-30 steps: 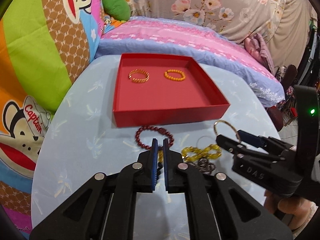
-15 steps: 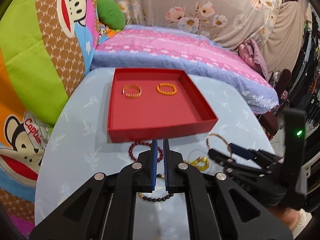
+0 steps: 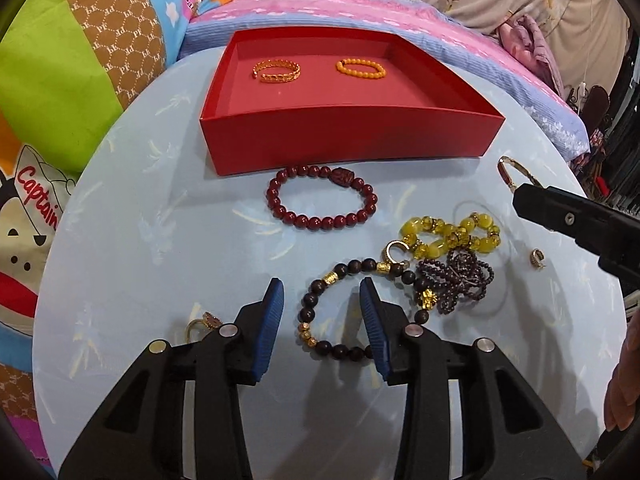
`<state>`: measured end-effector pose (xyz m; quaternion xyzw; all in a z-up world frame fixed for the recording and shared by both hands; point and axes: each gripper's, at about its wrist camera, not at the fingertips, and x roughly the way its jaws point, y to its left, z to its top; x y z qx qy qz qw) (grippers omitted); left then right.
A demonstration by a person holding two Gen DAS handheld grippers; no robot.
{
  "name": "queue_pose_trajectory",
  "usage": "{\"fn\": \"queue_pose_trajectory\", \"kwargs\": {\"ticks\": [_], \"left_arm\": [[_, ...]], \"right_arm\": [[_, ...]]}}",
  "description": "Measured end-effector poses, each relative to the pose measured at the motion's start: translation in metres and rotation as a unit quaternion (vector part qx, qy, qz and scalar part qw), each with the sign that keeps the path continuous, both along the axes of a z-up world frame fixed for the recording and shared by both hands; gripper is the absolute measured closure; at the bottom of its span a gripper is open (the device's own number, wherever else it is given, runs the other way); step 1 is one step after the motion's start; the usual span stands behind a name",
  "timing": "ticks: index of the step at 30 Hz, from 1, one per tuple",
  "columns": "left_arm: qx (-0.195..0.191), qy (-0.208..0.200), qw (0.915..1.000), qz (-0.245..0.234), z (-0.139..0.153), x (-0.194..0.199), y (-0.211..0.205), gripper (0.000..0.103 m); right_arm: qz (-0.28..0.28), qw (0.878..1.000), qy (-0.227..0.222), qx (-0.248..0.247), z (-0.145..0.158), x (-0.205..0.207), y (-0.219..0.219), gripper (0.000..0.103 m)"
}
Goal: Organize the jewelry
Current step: 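Carry both into the red box and open both grippers to release them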
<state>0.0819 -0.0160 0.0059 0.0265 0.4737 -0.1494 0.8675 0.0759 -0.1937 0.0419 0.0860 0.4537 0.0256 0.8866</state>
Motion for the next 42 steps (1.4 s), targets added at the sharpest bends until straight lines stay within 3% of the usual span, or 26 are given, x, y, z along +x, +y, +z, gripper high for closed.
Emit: {"fn": "queue_pose_trajectory", "kwargs": {"ticks": [1, 3, 4, 10, 17, 21, 28, 33, 38, 42], "left_arm": [[0.005, -0.004, 1.0, -0.005, 0.0, -0.001, -0.002, 0.071], [0.008, -0.007, 0.9999, -0.011, -0.001, -0.002, -0.003, 0.091], [0.003, -0.004, 0.9999, -0.016, -0.001, -0.003, -0.004, 0.095], [-0.017, -0.007, 0.9996, -0.022, 0.012, -0.005, -0.004, 0.096], [-0.082, -0.037, 0.9955, -0.031, 0.068, -0.002, 0.0, 0.096], [-0.102, -0.068, 0.9917, -0.038, 0.101, 0.013, -0.005, 0.096], [-0.119, -0.099, 0.9874, -0.033, 0.128, 0.062, -0.012, 0.096], [-0.118, -0.093, 0.9885, -0.018, 0.118, 0.11, -0.021, 0.096], [-0.13, -0.059, 0.9897, -0.013, 0.087, 0.15, -0.023, 0.096], [-0.114, -0.037, 0.9927, -0.006, 0.059, 0.176, -0.022, 0.096]], "right_arm": [[0.001, 1.0, 0.001, 0.0, 0.0, 0.0, 0.001, 0.05], [0.002, 1.0, 0.002, 0.0, -0.001, 0.001, 0.002, 0.05], [0.002, 1.0, 0.002, -0.001, -0.001, 0.001, 0.003, 0.05], [0.006, 1.0, 0.0, -0.003, 0.003, 0.0, 0.005, 0.05], [0.008, 1.0, -0.014, -0.001, 0.017, 0.005, 0.005, 0.05], [0.012, 1.0, -0.023, 0.005, 0.026, 0.016, 0.005, 0.05], [0.014, 0.999, -0.039, 0.0, 0.038, 0.055, 0.001, 0.05], [0.008, 0.999, -0.045, -0.004, 0.04, 0.095, -0.003, 0.05], [0.01, 0.999, -0.036, -0.006, 0.03, 0.134, 0.001, 0.05], [0.016, 1.0, -0.024, -0.005, 0.017, 0.157, 0.007, 0.05]]}}
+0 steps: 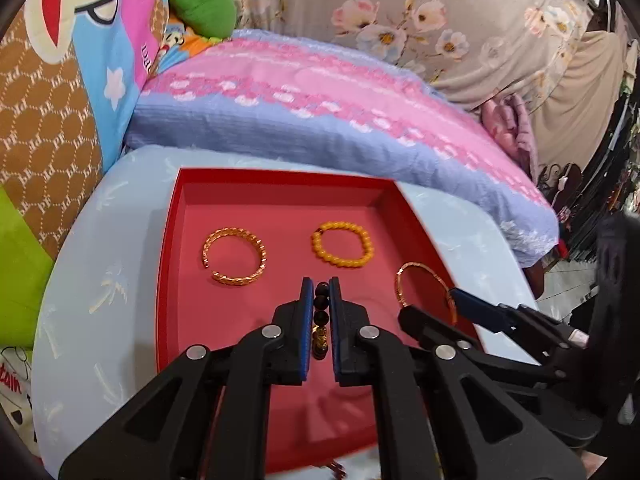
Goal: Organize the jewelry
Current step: 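Carry both into the red box and open both grippers to release them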
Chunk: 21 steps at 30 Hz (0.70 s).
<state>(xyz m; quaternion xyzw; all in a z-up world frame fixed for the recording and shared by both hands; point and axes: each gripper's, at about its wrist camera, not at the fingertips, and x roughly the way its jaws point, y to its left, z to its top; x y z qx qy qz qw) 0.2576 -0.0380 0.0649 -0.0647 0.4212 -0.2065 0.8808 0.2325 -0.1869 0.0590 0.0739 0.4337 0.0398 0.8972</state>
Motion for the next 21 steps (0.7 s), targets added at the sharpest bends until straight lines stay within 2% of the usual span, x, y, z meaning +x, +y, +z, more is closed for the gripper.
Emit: {"fn": "queue_pose_trajectory", "kwargs": {"ticks": [5, 14, 18, 21], "left_arm": [[0.061, 0.01, 0.9977, 0.029, -0.026, 0.019, 0.005, 0.095], [0.112, -0.002, 0.9925, 0.048, -0.037, 0.02, 0.005, 0.094], [0.129, -0.015, 0.9896, 0.063, -0.033, 0.017, 0.003, 0.07], [0.134, -0.021, 0.9884, 0.068, -0.027, 0.015, 0.003, 0.063]], "right_arm": [[0.003, 1.0, 0.018, -0.007, -0.019, 0.021, 0.006, 0.05], [-0.004, 0.999, 0.025, -0.033, -0.032, 0.037, 0.008, 0.05], [-0.006, 0.999, 0.016, -0.035, -0.029, 0.036, 0.009, 0.047], [-0.007, 0.999, 0.007, -0.036, -0.023, 0.033, 0.01, 0.043]]}}
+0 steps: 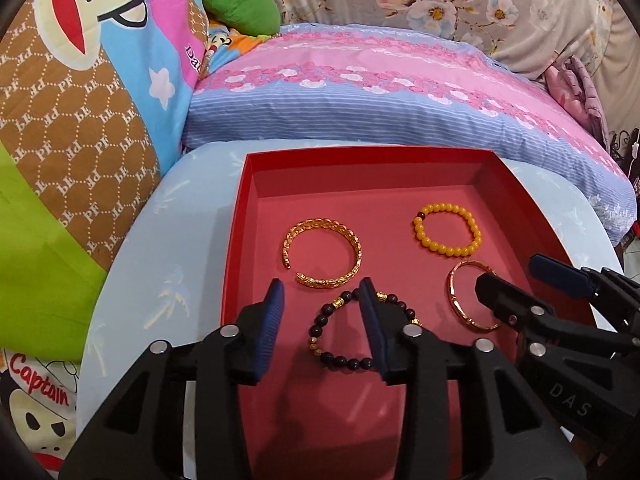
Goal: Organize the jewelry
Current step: 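Carry both into the red box and open both grippers to release them, then withdraw both open grippers from the red box toward the remaining jewelry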
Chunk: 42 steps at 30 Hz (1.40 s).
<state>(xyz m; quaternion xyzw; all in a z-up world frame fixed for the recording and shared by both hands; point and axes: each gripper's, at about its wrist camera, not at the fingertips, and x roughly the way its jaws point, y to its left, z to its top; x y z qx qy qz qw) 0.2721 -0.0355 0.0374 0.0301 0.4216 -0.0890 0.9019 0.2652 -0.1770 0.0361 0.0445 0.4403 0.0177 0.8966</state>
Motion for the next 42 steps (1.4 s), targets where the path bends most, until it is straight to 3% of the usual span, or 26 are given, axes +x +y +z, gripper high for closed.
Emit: {"fn": "queue_pose_trajectory", "kwargs": {"ticks": [10, 20, 29, 42], "left_arm": [[-0.005, -0.011, 0.9999, 0.003, 0.02, -0.024, 0.001, 0.058], [-0.013, -0.027, 0.9995, 0.012, 0.038, -0.083, 0.02, 0.051], [-0.028, -0.006, 0.9994, 0.019, 0.027, -0.135, 0.034, 0.051], [-0.023, 0.031, 0.9992, 0.014, 0.001, -0.185, 0.043, 0.051]], "right_arm": [[0.002, 1.0, -0.02, 0.021, 0.028, -0.029, 0.0, 0.043], [-0.006, 0.999, -0.034, 0.024, 0.045, -0.1, -0.01, 0.043], [-0.02, 1.0, -0.005, 0.022, 0.027, -0.161, -0.023, 0.043], [-0.013, 0.999, 0.041, 0.024, -0.007, -0.212, -0.015, 0.043]]}}
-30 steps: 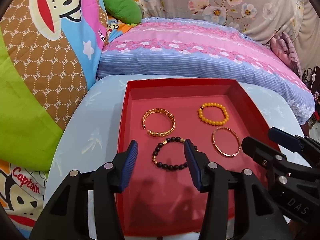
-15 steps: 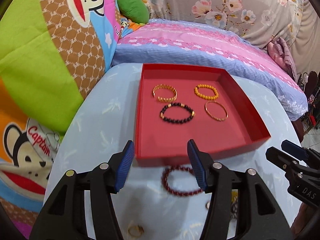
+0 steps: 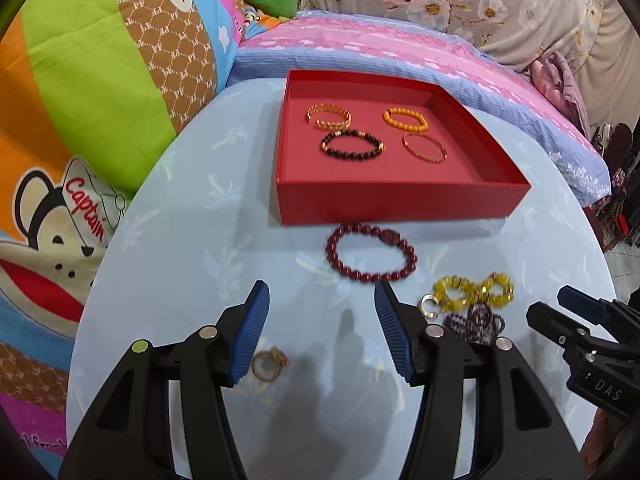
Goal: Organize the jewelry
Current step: 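Withdraw both open grippers from the red box toward the remaining jewelry, then grasp the dark purple beaded strand with the right gripper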
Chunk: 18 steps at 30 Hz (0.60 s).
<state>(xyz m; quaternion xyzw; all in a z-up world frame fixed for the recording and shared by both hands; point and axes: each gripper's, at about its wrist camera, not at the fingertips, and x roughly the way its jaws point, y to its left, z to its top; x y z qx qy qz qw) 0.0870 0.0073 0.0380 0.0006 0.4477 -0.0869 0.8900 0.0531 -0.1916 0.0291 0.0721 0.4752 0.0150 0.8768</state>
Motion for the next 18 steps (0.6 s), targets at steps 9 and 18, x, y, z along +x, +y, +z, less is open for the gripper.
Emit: {"fn": "queue_pose_trajectory", "kwargs": {"ticks": [9, 18], "left_arm": [[0.0, 0.02, 0.9998, -0.004, -0.013, -0.017, 0.0, 0.051], [0.0, 0.027, 0.9996, -0.004, -0.017, -0.022, 0.003, 0.051]], "right_arm": [[0.036, 0.999, 0.014, 0.006, -0.015, -0.011, 0.023, 0.054], [0.049, 0.998, 0.028, 0.014, -0.024, -0.006, 0.031, 0.069]]}}
